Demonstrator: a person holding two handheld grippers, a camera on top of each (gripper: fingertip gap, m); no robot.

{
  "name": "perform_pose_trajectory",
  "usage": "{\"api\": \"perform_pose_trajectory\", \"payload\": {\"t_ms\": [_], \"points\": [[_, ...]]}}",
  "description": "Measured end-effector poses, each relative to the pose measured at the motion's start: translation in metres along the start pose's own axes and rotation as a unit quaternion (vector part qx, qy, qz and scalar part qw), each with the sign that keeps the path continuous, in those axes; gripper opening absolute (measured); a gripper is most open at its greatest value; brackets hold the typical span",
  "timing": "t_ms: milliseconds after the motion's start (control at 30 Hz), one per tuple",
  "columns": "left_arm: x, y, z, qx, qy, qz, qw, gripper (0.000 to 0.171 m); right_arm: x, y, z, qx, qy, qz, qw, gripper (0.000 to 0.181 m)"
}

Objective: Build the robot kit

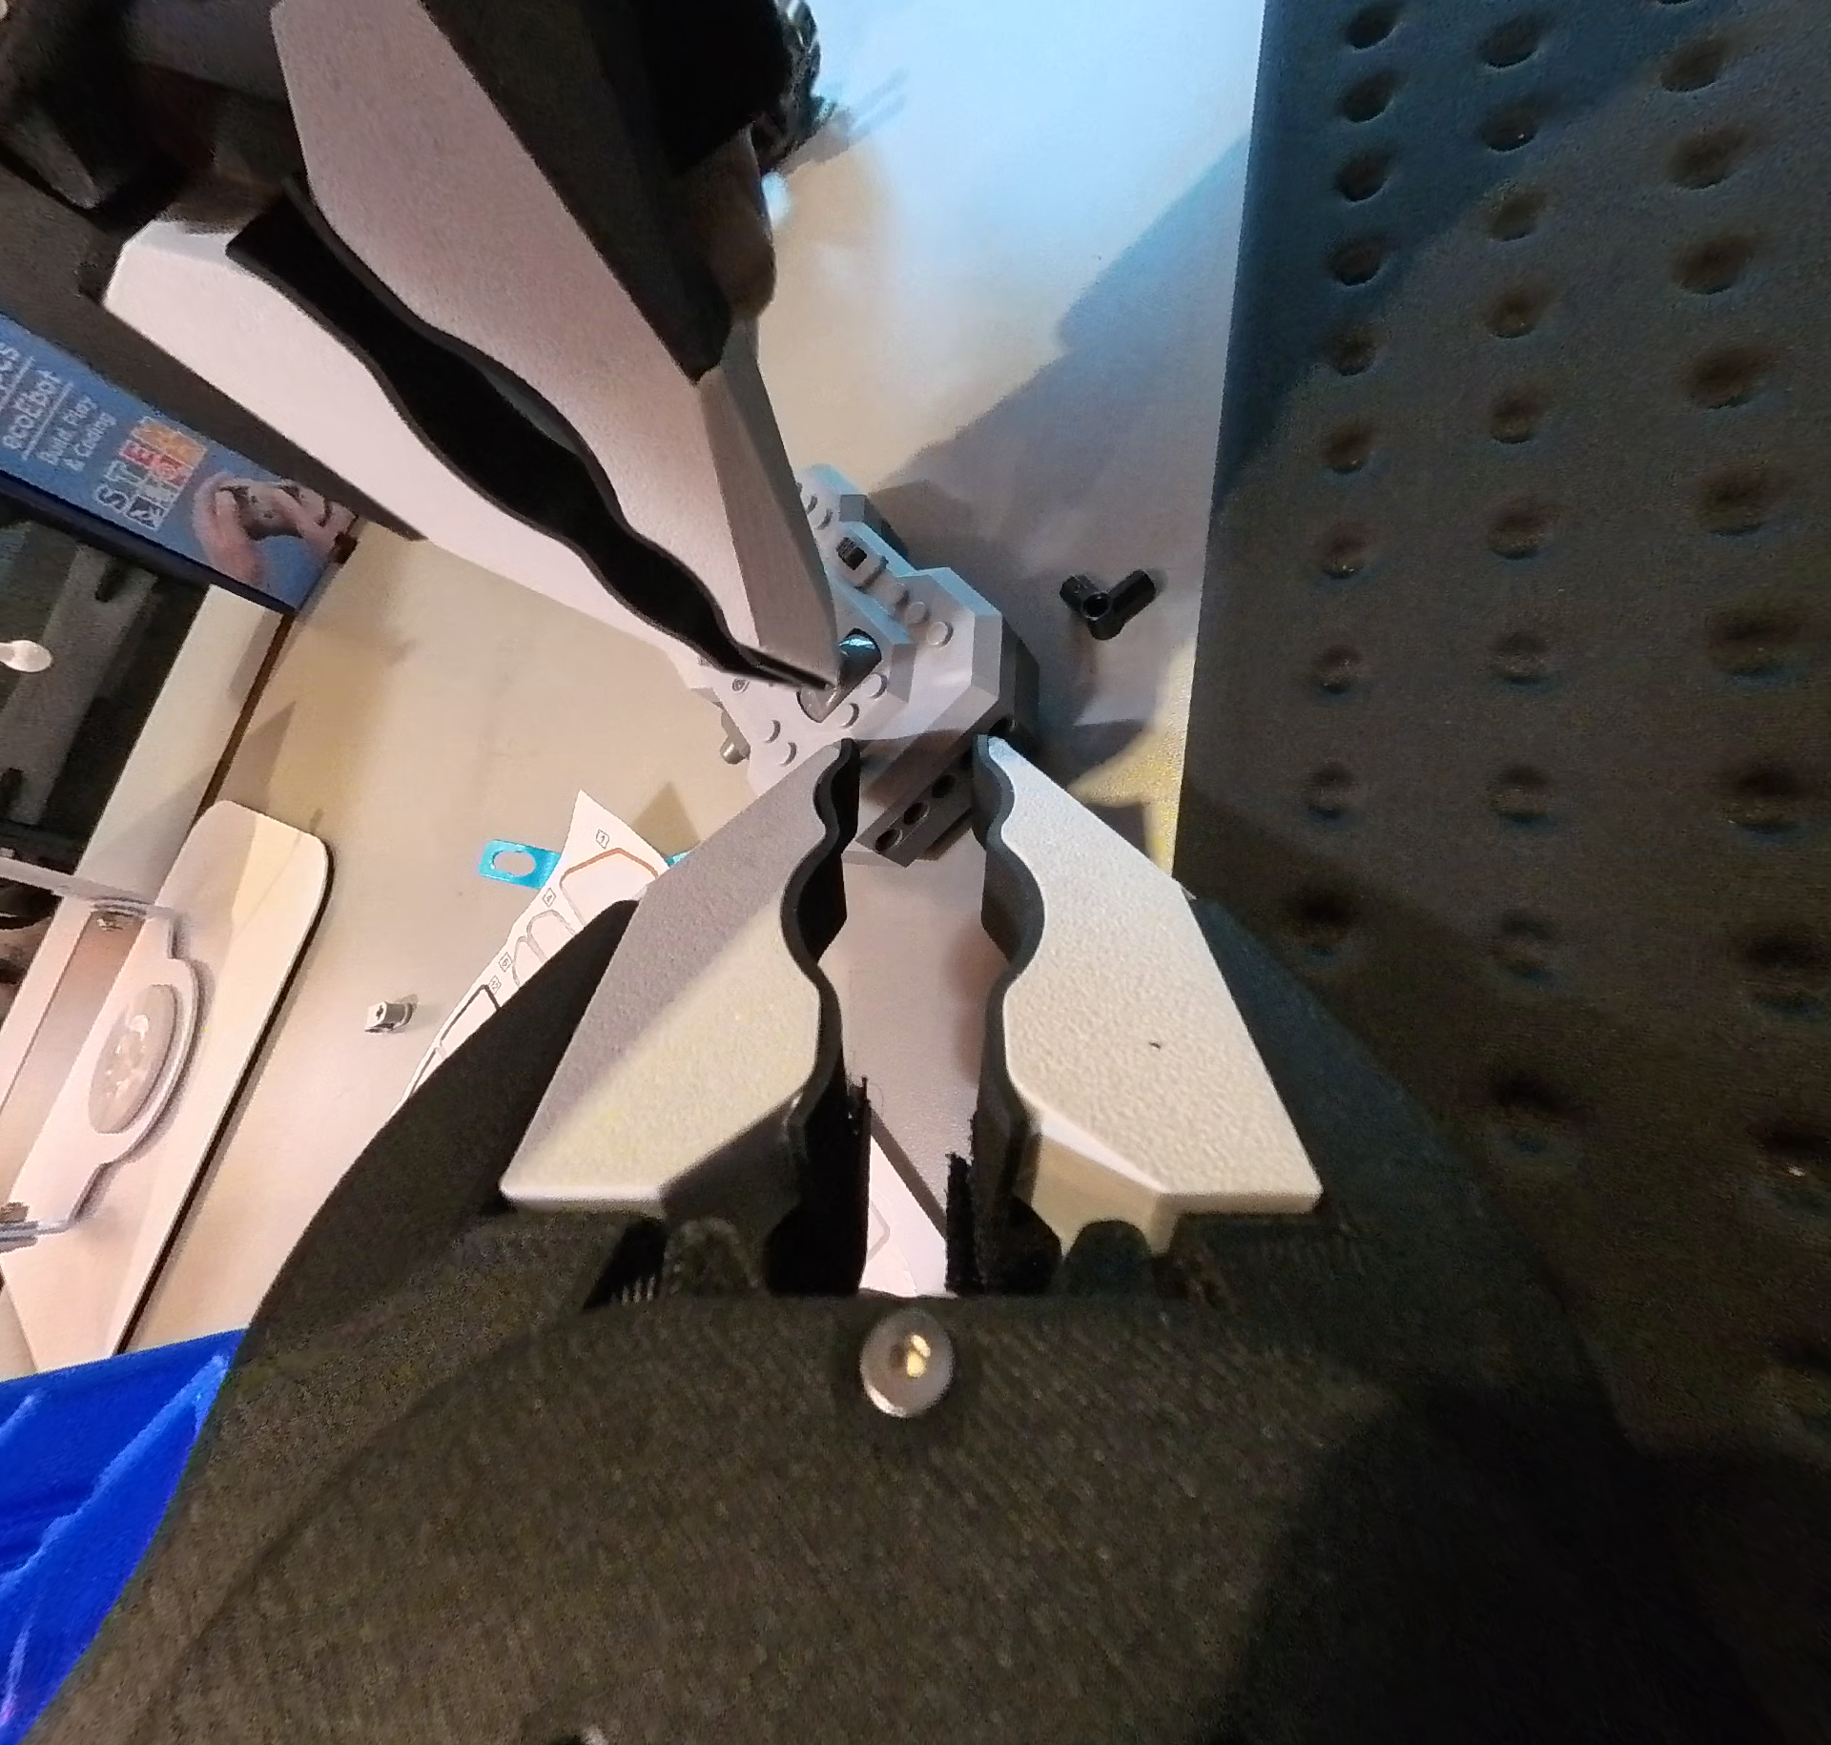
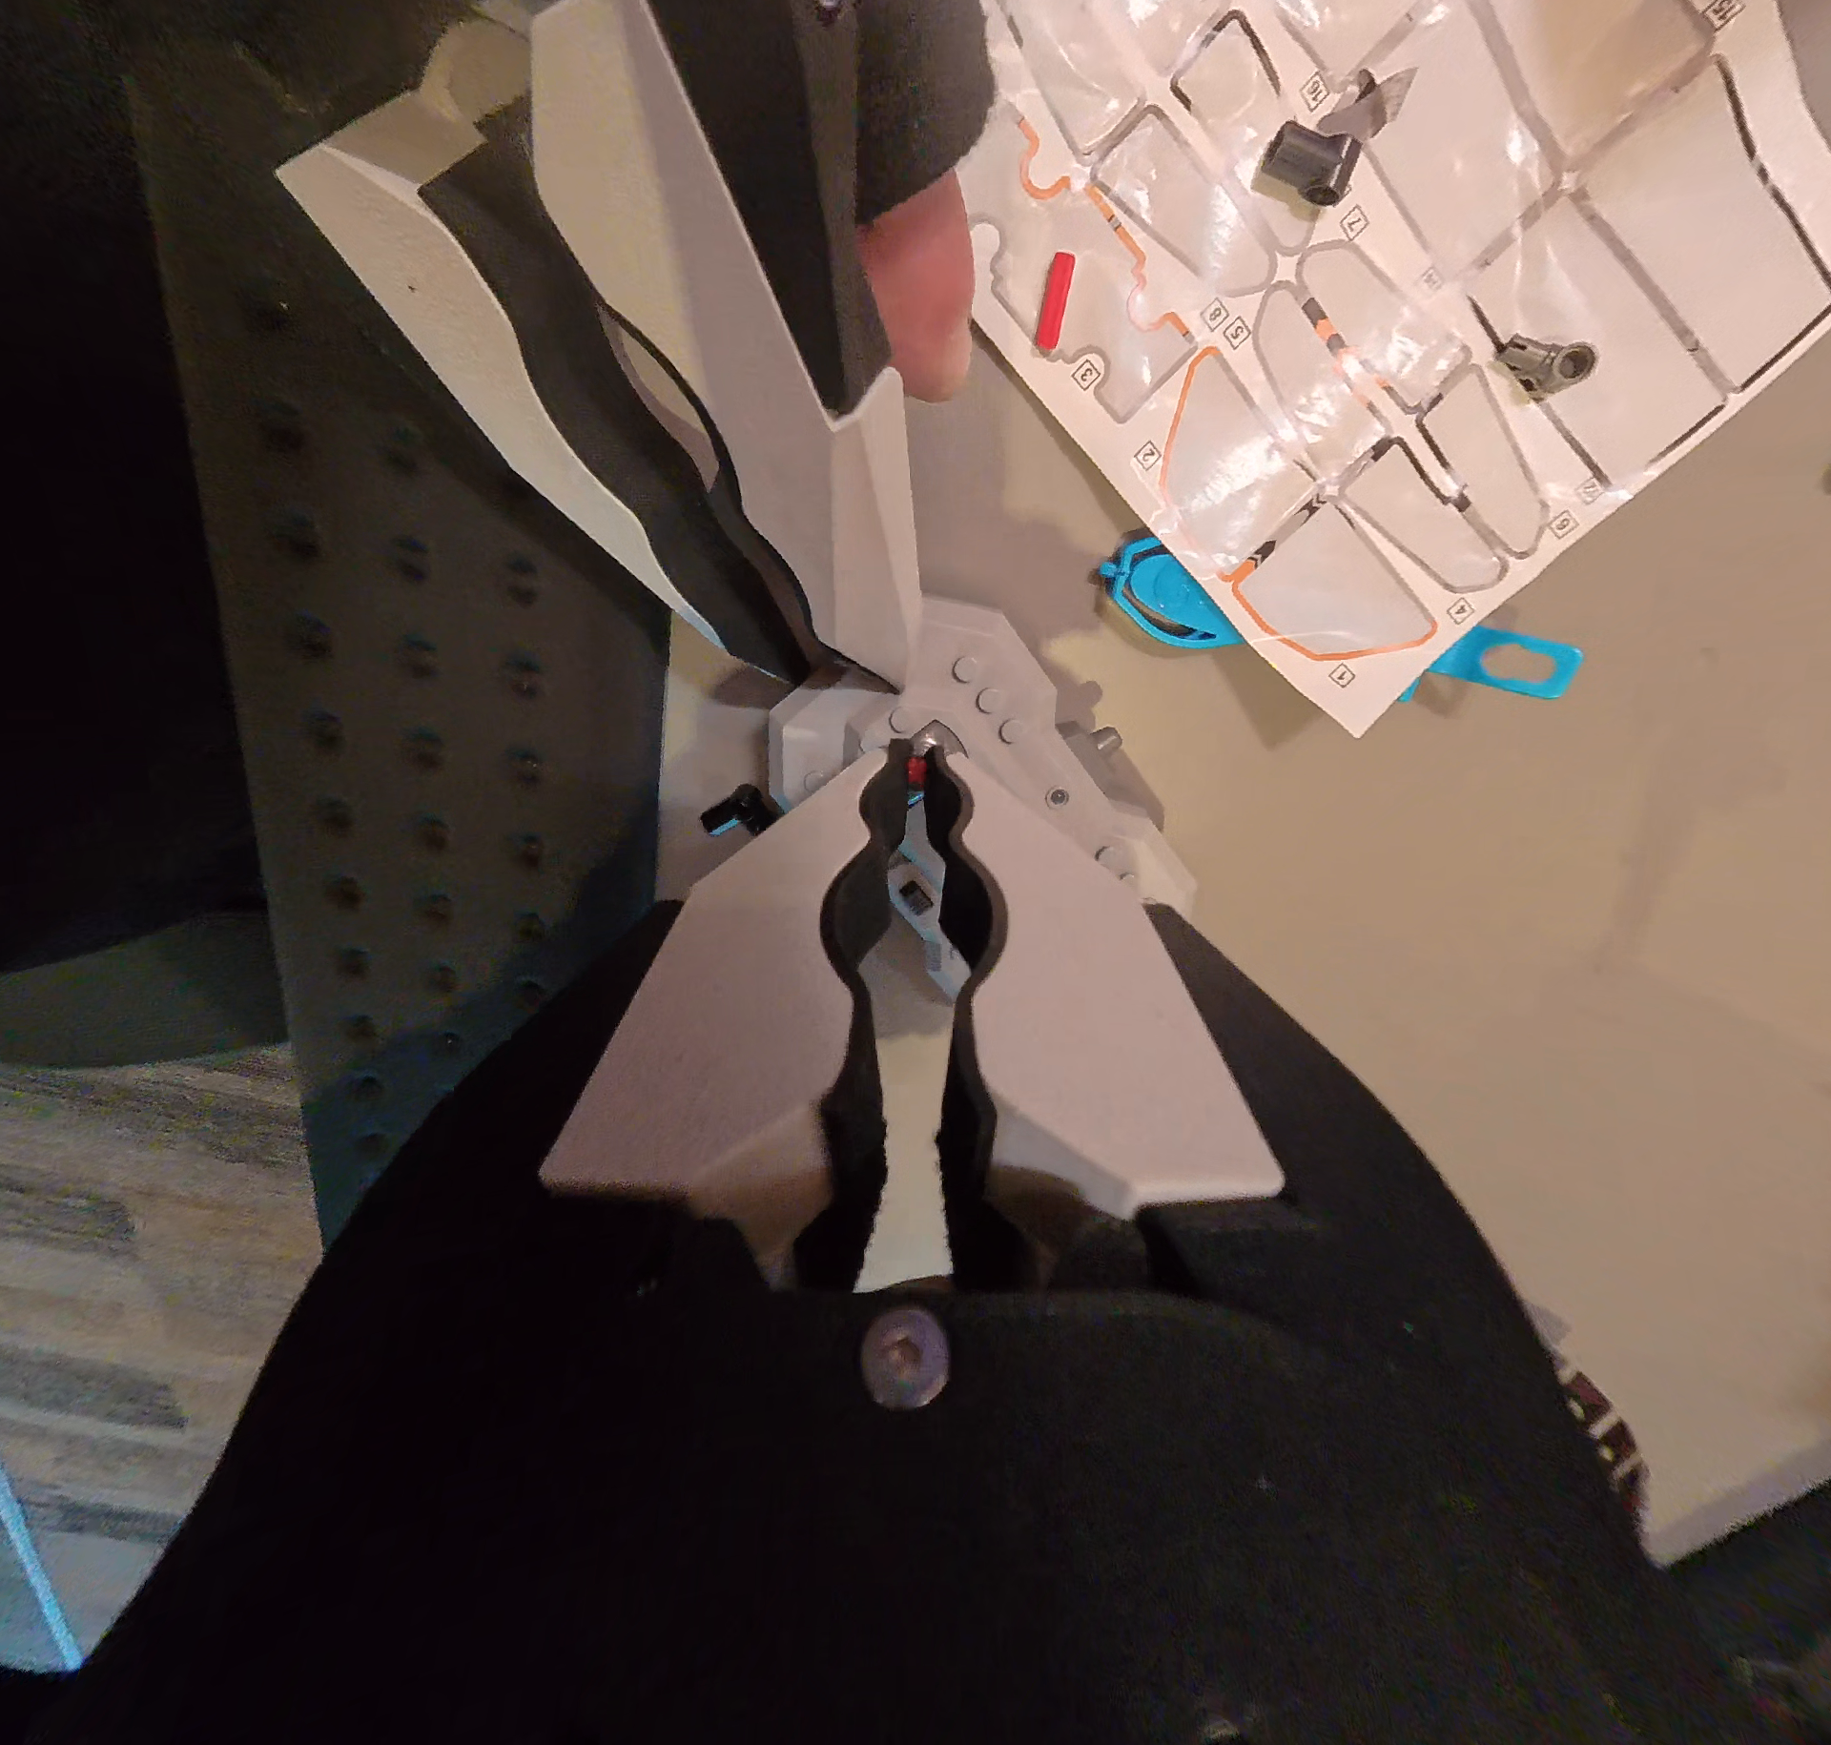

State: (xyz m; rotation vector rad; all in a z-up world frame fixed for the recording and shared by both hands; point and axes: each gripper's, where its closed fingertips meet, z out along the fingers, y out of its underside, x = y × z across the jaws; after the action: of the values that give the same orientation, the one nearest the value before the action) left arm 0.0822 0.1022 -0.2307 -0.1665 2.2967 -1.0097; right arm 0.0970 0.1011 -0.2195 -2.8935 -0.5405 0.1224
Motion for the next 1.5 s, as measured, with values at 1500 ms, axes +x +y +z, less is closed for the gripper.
{"api": "perform_pose_trajectory", "payload": {"t_ms": [1500], "points": [[0.0,0.0,0.0,0.002,-0.001,0.005,1.0,0.02,-0.001,0.0,-0.007,0.025,0.046,-0.038,0.998,0.001]]}}
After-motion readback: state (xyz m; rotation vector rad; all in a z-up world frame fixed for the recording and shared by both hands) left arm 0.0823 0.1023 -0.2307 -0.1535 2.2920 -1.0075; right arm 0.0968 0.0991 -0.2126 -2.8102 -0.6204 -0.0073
